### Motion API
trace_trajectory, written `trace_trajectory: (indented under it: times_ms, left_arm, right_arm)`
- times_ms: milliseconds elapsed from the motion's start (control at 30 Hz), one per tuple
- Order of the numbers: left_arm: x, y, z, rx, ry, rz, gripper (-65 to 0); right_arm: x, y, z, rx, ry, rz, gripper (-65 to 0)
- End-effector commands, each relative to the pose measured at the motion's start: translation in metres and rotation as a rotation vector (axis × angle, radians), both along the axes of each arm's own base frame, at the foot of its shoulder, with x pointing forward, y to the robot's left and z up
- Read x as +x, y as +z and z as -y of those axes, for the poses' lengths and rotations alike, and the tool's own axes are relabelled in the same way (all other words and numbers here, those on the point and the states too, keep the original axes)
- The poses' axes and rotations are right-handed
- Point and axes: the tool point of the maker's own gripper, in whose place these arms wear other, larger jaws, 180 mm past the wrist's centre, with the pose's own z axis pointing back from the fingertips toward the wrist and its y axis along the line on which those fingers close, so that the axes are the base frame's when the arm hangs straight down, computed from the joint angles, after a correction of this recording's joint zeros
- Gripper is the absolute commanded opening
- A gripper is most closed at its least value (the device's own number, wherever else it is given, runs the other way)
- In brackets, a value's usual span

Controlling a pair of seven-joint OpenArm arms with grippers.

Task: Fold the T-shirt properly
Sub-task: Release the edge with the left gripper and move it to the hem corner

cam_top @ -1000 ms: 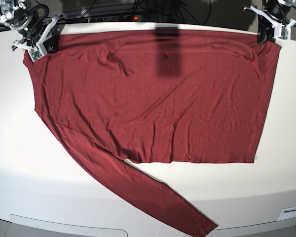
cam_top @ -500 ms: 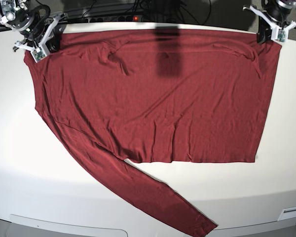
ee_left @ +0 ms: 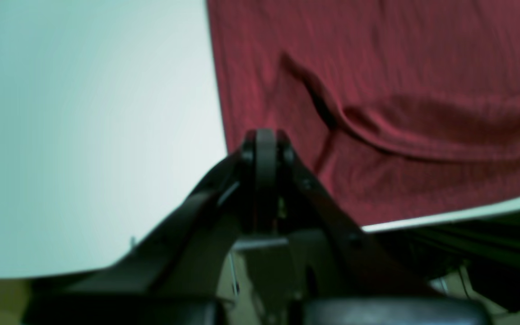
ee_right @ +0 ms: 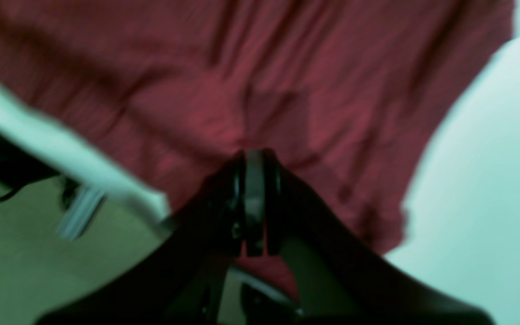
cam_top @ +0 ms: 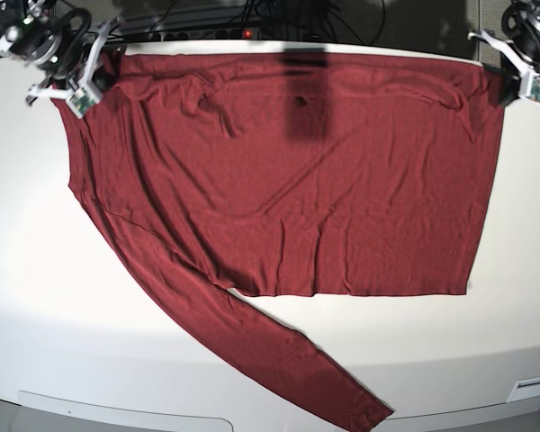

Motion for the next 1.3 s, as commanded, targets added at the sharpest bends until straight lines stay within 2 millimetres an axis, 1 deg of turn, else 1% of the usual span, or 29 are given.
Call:
trace_trajectory:
  times_ms: [0, 133, 200, 267, 333, 367, 400, 433, 467, 533, 633, 733, 867, 1000, 1133, 1267]
  left_arm:
    - [0.006, 0.013, -0.002, 0.009, -0.009, 0.045, -65.0]
    - [0.013, 0.024, -0.001, 0.003, -0.024, 0.112, -65.0]
    - [0.022, 0.035, 0.000, 0.003, -0.046, 0.169, -65.0]
    - [0.035, 0.046, -0.001, 0.009, -0.064, 0.221, -64.8]
    - [0.053, 0.057, -0.003, -0.011, -0.058, 0.263, -53.5]
    - [0.062, 0.062, -0.005, -0.029, -0.048, 0.277, -49.7]
    - [0.071, 0.067, -0.007, -0.045, -0.037, 0.285, -47.4]
    - [0.081, 0.071, -0.009, -0.064, -0.023, 0.290, -46.9]
    - [0.092, 0.075, -0.011, -0.083, -0.011, 0.297, -46.9]
    - [0.113, 0.084, -0.016, -0.118, 0.017, 0.320, -46.9]
    - [0.144, 0.087, -0.024, -0.167, 0.041, 0.336, -46.9]
    - [0.172, 0.079, -0.027, -0.249, 0.030, 0.324, -46.9]
    - [0.212, 0.052, -0.036, -0.339, 0.076, 0.280, -46.9]
    - [0.251, 0.026, -0.028, -0.414, 0.071, 0.205, -46.9]
    - [0.285, 0.006, -0.028, -0.346, 0.055, 0.139, -46.9]
    - [0.306, -0.007, -0.028, -0.258, 0.016, 0.101, -46.9]
  right_arm:
    - [0.012, 0.012, 0.002, -0.004, 0.009, 0.048, -65.0]
    - [0.028, 0.021, 0.009, -0.020, -0.006, 0.095, -65.0]
    - [0.036, 0.026, 0.011, -0.023, -0.009, 0.118, -65.0]
    - [0.047, 0.031, 0.010, -0.021, -0.009, 0.147, -65.0]
    - [0.058, 0.037, 0.008, -0.005, -0.014, 0.178, -52.3]
    - [0.064, 0.040, 0.006, 0.012, -0.018, 0.195, -47.3]
    - [0.069, 0.044, 0.004, 0.033, -0.022, 0.210, -43.5]
    - [0.074, 0.047, 0.001, 0.051, -0.026, 0.224, -41.0]
    - [0.078, 0.050, 0.000, 0.064, -0.028, 0.236, -39.7]
    - [0.085, 0.055, -0.002, 0.076, -0.029, 0.256, -39.5]
    - [0.093, 0.060, -0.003, 0.086, -0.031, 0.277, -39.5]
    - [0.095, 0.060, -0.001, 0.072, -0.039, 0.267, -39.6]
    - [0.092, 0.056, 0.004, 0.048, -0.049, 0.235, -39.6]
    - [0.090, 0.053, 0.006, 0.036, -0.055, 0.215, -39.6]
    - [0.085, 0.049, 0.010, 0.015, -0.063, 0.182, -39.6]
    - [0.082, 0.047, 0.012, 0.001, -0.070, 0.161, -39.6]
